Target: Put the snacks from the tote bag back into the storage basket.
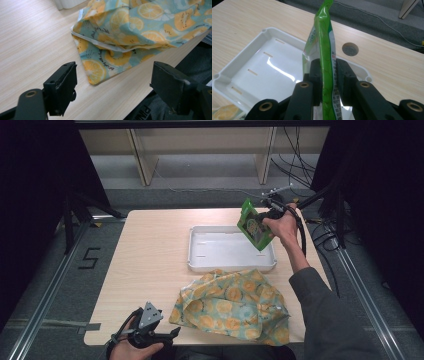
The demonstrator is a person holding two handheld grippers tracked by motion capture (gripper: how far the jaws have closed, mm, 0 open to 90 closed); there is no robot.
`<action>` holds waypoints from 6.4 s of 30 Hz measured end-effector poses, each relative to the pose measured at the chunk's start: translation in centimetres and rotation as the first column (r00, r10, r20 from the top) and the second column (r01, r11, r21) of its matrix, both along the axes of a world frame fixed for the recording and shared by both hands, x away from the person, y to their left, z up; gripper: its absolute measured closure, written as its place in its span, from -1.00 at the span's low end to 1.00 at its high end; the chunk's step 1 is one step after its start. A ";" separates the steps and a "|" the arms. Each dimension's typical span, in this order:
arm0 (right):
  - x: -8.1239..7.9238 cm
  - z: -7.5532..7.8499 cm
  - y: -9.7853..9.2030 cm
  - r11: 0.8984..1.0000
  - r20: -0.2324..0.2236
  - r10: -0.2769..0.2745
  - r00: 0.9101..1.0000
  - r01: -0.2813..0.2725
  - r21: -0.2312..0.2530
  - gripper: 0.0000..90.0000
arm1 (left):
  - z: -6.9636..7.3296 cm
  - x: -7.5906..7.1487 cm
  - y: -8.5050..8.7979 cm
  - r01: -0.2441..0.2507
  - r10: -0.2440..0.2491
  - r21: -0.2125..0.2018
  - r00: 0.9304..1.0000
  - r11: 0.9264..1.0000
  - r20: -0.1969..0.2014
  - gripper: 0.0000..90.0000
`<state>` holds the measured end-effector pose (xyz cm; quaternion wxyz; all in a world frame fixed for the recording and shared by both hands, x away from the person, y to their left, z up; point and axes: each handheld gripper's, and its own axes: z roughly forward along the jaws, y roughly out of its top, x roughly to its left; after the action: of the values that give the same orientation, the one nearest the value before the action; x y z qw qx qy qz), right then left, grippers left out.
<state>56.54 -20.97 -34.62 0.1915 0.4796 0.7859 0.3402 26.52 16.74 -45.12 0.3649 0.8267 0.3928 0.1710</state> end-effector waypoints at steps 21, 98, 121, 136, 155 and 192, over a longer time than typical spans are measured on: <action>3.3 -2.4 0.6 0.992 -0.022 -0.087 0.996 0.085 -0.090 0.70 | -0.4 -0.1 -0.4 0.001 -0.001 -0.020 1.000 1.000 -0.018 -0.55; 4.8 -5.8 1.9 0.986 -0.182 -0.166 0.969 0.169 0.005 0.66 | -0.5 -0.2 -0.7 0.022 -0.022 -0.018 1.000 1.000 -0.010 -0.55; 5.1 -6.5 1.6 0.986 -0.193 -0.163 0.967 0.156 -0.053 0.49 | -0.4 -0.3 -0.7 0.017 -0.017 -0.036 1.000 0.999 -0.015 -0.55; 5.0 -6.7 1.4 0.979 -0.189 -0.203 0.961 0.195 -0.061 0.41 | -0.4 -0.3 -0.7 0.021 -0.021 -0.027 1.000 0.999 -0.014 -0.55; 4.7 -5.8 0.5 0.986 -0.141 -0.164 0.976 0.158 -0.053 0.30 | -0.4 -0.4 -0.7 0.014 -0.015 -0.032 1.000 0.999 -0.017 -0.55; -4.0 -2.2 -4.9 0.995 -0.067 0.040 0.997 -0.034 0.089 -0.01 | -0.3 0.1 0.1 -0.031 0.030 -0.021 0.999 0.999 -0.012 -0.55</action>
<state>52.50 -25.90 -36.85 0.1369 0.4843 0.7849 0.3614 26.60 16.88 -45.40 0.3684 0.8177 0.4093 0.1675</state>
